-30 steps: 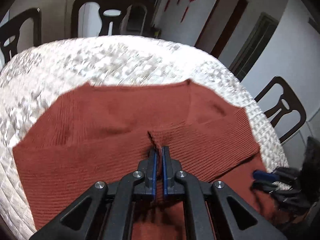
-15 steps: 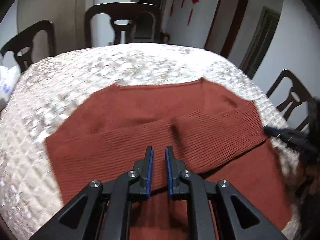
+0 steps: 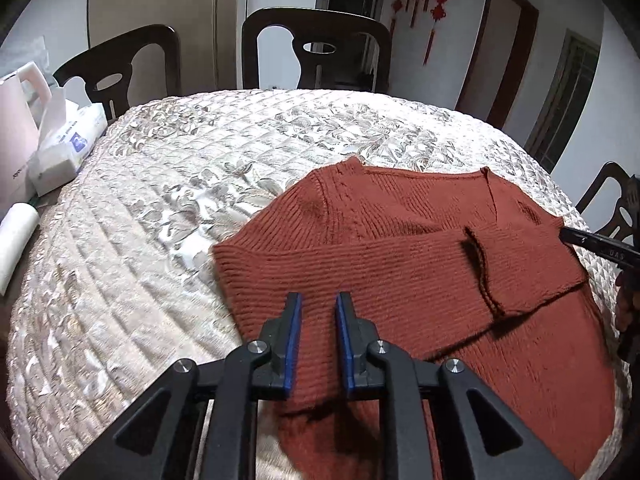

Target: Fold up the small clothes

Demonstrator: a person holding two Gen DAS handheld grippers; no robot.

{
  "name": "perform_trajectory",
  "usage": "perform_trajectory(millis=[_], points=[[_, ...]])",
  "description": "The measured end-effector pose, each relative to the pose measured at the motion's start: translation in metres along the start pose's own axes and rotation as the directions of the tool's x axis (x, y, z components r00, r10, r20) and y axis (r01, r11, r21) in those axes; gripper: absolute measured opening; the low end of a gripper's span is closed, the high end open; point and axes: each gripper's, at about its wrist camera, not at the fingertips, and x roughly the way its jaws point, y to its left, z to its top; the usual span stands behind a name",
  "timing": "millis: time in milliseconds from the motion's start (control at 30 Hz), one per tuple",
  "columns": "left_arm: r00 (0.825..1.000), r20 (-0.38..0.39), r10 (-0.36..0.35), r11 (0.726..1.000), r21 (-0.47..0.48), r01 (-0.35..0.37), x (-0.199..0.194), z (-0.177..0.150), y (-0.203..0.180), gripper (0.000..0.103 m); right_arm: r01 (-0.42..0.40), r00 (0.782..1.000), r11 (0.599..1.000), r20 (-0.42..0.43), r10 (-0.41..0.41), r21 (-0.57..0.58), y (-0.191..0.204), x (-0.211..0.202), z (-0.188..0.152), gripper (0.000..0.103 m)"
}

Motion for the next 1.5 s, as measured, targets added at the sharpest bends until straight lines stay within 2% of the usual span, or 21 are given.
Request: perform_trajectory(millis=[167,200,267,300,467,533,600,767,900,1033,1167,1267,1467,1500], points=[[1.0,0.009,-0.013,1.0,0.022,0.013,-0.015,-0.015,-0.006,0.024,-0.024,1.0,0.997,0.007,0.025,-0.072,0.017,-0.026,-0.022,0.016],[1.0,0.014,-0.01,0.999,0.032,0.009,-0.015,-0.02,-0.008,0.028,-0.023,1.0,0.996,-0.004,0.023,-0.088,0.02,-0.026,-0.028,0.016],[0.999,0.033,0.004,0.999,0.049,-0.006,-0.014,-0.024,-0.011,0.029,0.002,0.999,0.993,-0.034,-0.006,-0.119,0.021,-0.017,-0.038,0.016],[0.999,0.032,0.005,0.999,0.046,-0.007,-0.014,-0.023,-0.011,0.029,0.005,1.0,0.992,-0.02,-0.007,-0.124,0.019,-0.016,-0.039,0.017],[1.0,0.021,0.014,1.0,0.019,-0.014,-0.028,-0.023,-0.009,0.03,0.014,1.0,0.996,0.005,-0.014,-0.084,0.014,-0.034,-0.039,0.027],[1.0,0.02,0.004,1.0,0.014,-0.004,-0.037,-0.031,-0.01,0.037,-0.018,1.0,0.998,0.008,0.018,-0.066,0.011,-0.043,-0.046,0.038],[1.0,0.004,-0.014,1.0,0.004,0.014,-0.044,-0.041,-0.011,0.038,-0.058,0.998,0.998,-0.004,0.058,-0.039,0.007,-0.05,-0.057,0.043],[0.998,-0.026,-0.065,0.997,-0.032,0.064,-0.058,-0.071,-0.015,0.04,-0.13,0.99,0.991,-0.05,0.131,0.023,0.003,-0.059,-0.09,0.043],[0.994,-0.026,-0.108,0.992,-0.073,0.105,-0.066,-0.092,-0.019,0.045,-0.159,0.986,0.986,-0.043,0.161,0.048,0.005,-0.07,-0.105,0.044],[0.988,-0.006,-0.155,0.981,-0.119,0.153,-0.079,-0.109,-0.024,0.05,-0.247,0.966,0.965,-0.051,0.252,0.088,0.01,-0.078,-0.121,0.044],[0.98,0.014,-0.2,0.968,-0.154,0.2,-0.091,-0.125,-0.028,0.05,-0.306,0.949,0.945,-0.037,0.312,0.116,0.016,-0.086,-0.136,0.044],[0.969,0.025,-0.245,0.95,-0.192,0.245,-0.101,-0.138,-0.027,0.05,-0.371,0.923,0.916,-0.052,0.382,0.152,0.019,-0.089,-0.147,0.044],[0.948,0.041,-0.315,0.919,-0.237,0.315,-0.11,-0.155,-0.025,0.05,-0.437,0.888,0.882,-0.071,0.454,0.177,0.024,-0.093,-0.161,0.044],[0.945,0.042,-0.325,0.915,-0.239,0.326,-0.11,-0.155,-0.026,0.05,-0.437,0.889,0.883,-0.068,0.453,0.17,0.025,-0.094,-0.162,0.044]])
